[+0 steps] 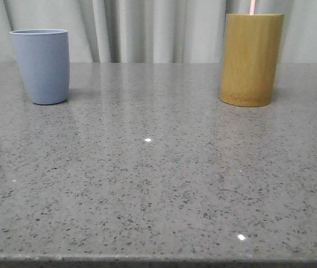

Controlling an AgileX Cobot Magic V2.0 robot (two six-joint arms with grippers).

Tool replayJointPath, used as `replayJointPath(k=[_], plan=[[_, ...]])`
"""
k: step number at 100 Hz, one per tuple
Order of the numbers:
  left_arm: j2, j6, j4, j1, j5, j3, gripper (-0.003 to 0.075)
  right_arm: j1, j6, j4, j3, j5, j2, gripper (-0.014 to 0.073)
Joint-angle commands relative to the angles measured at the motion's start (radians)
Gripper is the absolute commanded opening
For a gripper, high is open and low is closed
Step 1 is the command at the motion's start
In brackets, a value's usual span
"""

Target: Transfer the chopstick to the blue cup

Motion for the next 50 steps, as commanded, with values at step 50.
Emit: replayJointPath(k=[50], plan=[[-0.034,-0.002,-0.01,0.003,-0.176,0.008,-0.0019,-0.004,-0.008,0.001,0.001,-0.072,-0.022,-0.0062]])
